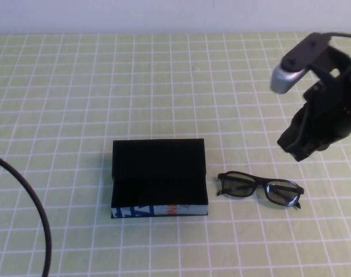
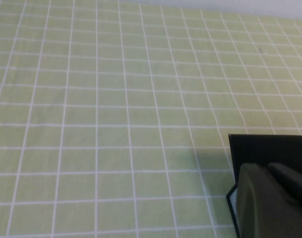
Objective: Return glasses to glasses case
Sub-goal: Pick up the glasses from the table, then place the glasses in the glasses case, then close the glasses case
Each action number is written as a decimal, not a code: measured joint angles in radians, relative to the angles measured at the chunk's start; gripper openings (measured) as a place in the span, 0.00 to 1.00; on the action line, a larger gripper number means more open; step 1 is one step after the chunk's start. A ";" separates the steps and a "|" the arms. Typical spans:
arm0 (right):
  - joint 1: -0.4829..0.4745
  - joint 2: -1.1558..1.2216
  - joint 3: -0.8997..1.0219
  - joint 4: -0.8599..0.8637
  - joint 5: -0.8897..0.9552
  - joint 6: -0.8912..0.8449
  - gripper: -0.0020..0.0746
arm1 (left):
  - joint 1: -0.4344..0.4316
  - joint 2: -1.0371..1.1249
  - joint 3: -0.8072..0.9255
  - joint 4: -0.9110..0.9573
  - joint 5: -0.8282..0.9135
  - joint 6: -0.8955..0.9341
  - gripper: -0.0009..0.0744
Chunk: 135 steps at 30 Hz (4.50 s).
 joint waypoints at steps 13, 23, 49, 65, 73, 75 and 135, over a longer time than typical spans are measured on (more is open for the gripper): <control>0.032 0.313 -0.131 -0.019 0.084 -0.139 0.45 | 0.000 0.000 0.000 -0.010 0.113 0.000 0.01; 0.032 0.430 -0.135 -0.039 0.011 -0.143 0.48 | 0.000 0.000 0.000 -0.010 0.115 0.000 0.01; 0.032 0.504 -0.391 -0.041 0.164 -0.143 0.03 | 0.000 0.000 0.000 -0.010 0.126 0.000 0.01; 0.258 0.486 -0.595 0.132 0.187 -0.260 0.03 | 0.000 0.000 0.000 -0.010 0.132 0.000 0.01; 0.411 0.598 -0.595 -0.033 0.187 -0.279 0.03 | 0.000 0.000 0.000 -0.010 0.137 0.000 0.01; 0.418 0.626 -0.595 -0.062 0.187 -0.281 0.03 | 0.000 0.000 0.000 -0.010 0.149 0.000 0.01; 0.180 0.562 -0.681 0.087 0.120 0.118 0.01 | -0.416 0.802 -0.008 -0.553 -0.163 0.875 0.01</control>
